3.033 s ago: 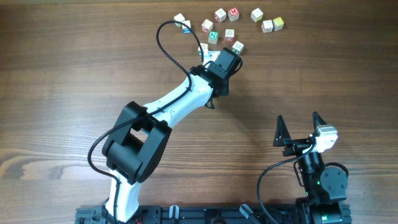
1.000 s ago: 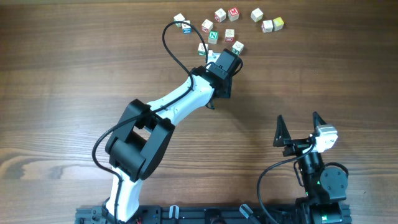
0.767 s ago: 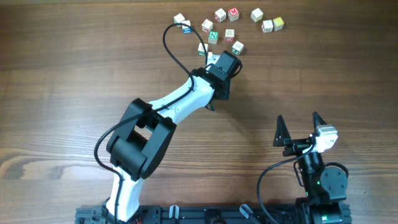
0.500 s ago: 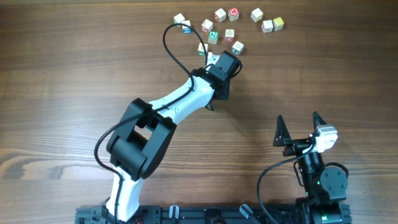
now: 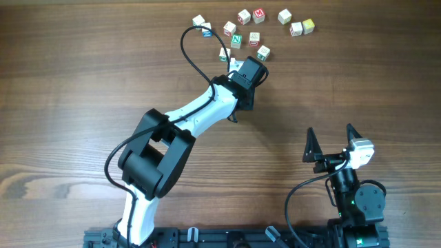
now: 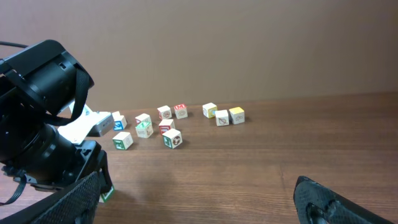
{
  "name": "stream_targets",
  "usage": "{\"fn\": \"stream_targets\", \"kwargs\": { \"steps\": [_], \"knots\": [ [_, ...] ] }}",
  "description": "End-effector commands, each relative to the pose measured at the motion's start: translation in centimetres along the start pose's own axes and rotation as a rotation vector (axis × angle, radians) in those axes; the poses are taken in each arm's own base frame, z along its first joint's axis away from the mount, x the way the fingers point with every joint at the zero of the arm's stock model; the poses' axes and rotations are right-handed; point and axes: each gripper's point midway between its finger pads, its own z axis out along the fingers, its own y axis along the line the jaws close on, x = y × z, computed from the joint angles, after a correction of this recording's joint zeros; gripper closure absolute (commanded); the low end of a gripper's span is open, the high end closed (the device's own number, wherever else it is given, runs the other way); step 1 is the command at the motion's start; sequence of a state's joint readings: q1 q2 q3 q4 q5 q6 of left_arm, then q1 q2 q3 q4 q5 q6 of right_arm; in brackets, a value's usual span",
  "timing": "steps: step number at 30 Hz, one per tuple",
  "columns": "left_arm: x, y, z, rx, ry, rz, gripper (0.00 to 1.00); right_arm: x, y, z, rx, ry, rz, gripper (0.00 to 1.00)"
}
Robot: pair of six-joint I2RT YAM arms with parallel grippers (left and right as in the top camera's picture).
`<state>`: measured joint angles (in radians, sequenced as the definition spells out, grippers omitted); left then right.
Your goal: Form a tower
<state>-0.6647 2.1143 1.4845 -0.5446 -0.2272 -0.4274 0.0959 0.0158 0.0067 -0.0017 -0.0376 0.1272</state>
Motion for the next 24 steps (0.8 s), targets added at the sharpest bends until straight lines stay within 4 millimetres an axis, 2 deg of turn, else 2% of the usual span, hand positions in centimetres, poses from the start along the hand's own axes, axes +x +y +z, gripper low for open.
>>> {"fn": "stream_targets", "kwargs": {
  "steps": [1, 8, 13, 21, 22, 23, 24],
  "knots": [
    [0.6, 0.7, 0.9, -0.021, 0.018, -0.001, 0.59, 0.0, 0.4, 0.0, -0.019, 0.000, -0.004, 0.00],
    [0.6, 0.7, 0.9, -0.021, 0.018, -0.001, 0.62, 0.0, 0.4, 0.0, -0.019, 0.000, -0.004, 0.00],
    [0.6, 0.7, 0.9, -0.021, 0.018, -0.001, 0.46, 0.0, 0.4, 0.0, -0.019, 0.001, -0.004, 0.00],
    [0.6, 0.7, 0.9, -0.021, 0.018, -0.001, 0.36, 0.0, 0.4, 0.0, -0.019, 0.000, -0.004, 0.00],
    [0.4, 0.7, 0.7, -0.018, 0.014, -0.002, 0.21, 0.0, 0.4, 0.0, -0.019, 0.001, -0.004, 0.00],
    [0.3, 0.7, 0.4, -0.016, 0.011, -0.003, 0.00, 0.0, 0.4, 0.0, -0.019, 0.000, -0.004, 0.00],
    [0.1, 0.7, -0.2, -0.014, 0.007, -0.005, 0.00, 0.0, 0.4, 0.0, -0.019, 0.000, -0.004, 0.00]
  ]
}}
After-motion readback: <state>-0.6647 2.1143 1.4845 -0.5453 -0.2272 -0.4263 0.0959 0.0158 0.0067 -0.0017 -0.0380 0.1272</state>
